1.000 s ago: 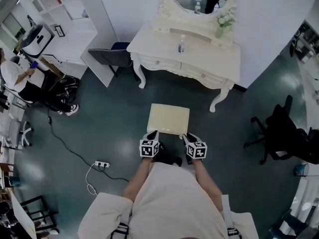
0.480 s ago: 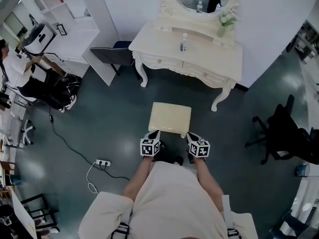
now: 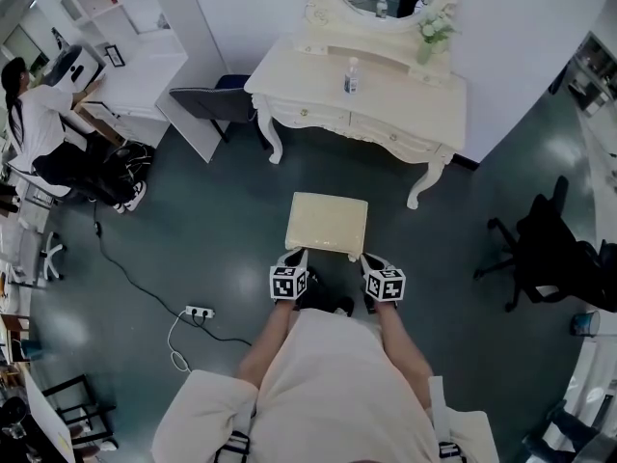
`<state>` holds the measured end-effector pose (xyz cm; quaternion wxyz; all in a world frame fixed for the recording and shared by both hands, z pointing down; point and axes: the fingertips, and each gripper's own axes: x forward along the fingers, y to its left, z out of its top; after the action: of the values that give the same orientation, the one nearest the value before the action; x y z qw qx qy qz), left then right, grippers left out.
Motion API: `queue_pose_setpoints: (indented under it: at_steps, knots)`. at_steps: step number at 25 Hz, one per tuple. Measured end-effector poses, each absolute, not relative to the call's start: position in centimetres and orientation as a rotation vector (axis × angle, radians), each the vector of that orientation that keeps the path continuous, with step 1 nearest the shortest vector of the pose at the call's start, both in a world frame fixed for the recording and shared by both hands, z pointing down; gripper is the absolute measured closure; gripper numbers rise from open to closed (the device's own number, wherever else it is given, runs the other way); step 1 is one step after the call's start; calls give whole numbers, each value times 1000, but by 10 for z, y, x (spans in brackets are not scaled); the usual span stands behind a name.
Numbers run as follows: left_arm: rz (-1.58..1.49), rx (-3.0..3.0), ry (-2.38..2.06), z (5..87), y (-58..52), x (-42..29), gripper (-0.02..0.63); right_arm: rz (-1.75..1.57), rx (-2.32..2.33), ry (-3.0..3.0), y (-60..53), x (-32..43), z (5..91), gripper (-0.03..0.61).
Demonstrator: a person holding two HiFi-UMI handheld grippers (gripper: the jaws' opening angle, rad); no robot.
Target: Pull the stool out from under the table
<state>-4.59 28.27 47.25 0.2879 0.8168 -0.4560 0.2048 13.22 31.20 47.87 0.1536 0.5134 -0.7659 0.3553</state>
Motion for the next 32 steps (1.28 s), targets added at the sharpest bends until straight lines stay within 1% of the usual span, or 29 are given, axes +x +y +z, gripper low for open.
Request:
queue_pose_setpoints:
  at_steps: [32]
  knots:
    - [538, 2160, -1213, 478, 287, -52, 598, 1009, 1418, -2204, 314, 124, 482, 535]
